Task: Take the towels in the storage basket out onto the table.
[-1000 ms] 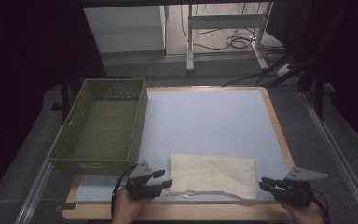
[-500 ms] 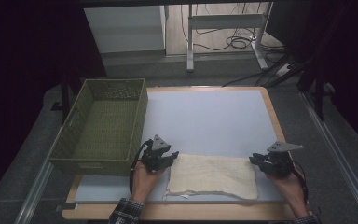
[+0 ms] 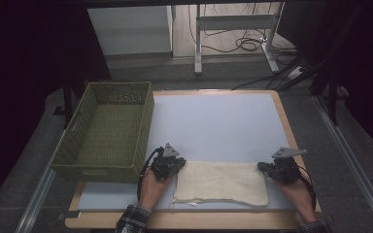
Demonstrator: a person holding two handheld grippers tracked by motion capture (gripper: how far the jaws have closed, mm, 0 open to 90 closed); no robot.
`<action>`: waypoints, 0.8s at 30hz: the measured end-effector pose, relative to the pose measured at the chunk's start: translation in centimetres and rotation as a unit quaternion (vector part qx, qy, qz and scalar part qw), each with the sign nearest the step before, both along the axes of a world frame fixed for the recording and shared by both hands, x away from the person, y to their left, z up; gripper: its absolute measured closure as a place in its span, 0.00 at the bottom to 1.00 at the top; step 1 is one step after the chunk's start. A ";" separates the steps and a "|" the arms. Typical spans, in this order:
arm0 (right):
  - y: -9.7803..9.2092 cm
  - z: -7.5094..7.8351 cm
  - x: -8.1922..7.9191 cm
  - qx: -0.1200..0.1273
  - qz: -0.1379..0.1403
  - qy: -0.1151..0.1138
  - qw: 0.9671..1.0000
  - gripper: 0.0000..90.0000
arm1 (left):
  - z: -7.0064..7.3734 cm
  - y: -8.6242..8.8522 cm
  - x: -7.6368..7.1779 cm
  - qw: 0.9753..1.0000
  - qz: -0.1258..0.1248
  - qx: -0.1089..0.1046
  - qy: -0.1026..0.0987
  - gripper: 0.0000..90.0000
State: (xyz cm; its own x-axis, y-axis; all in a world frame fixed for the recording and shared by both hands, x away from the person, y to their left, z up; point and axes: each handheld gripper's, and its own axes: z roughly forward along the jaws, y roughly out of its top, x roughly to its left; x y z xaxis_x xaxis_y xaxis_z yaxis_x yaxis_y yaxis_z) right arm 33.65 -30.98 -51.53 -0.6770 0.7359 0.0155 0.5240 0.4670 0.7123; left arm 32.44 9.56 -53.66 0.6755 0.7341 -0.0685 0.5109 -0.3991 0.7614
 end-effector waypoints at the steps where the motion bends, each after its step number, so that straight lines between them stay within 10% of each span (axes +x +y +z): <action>1: 0.0 0.2 0.3 0.001 0.000 -0.003 1.000 0.96 | 0.1 0.1 -0.2 1.000 0.002 -0.007 -0.004 0.95; 15: 1.4 1.3 6.9 0.015 -0.018 0.006 1.000 0.95 | 0.9 1.0 -1.9 1.000 0.006 -0.023 -0.016 0.91; 24: 0.9 1.8 5.4 0.035 -0.021 0.004 0.999 0.82 | -0.5 1.0 -0.6 1.000 0.011 -0.001 -0.006 0.61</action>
State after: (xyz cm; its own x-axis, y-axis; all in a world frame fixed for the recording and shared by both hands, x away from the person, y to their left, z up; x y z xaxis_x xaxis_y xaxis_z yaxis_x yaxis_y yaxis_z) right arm 39.09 -30.06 -49.68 -0.6451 0.7606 0.0735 0.5485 0.3939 0.7376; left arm 31.83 10.52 -54.12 0.6597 0.7491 -0.0614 0.5104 -0.3865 0.7682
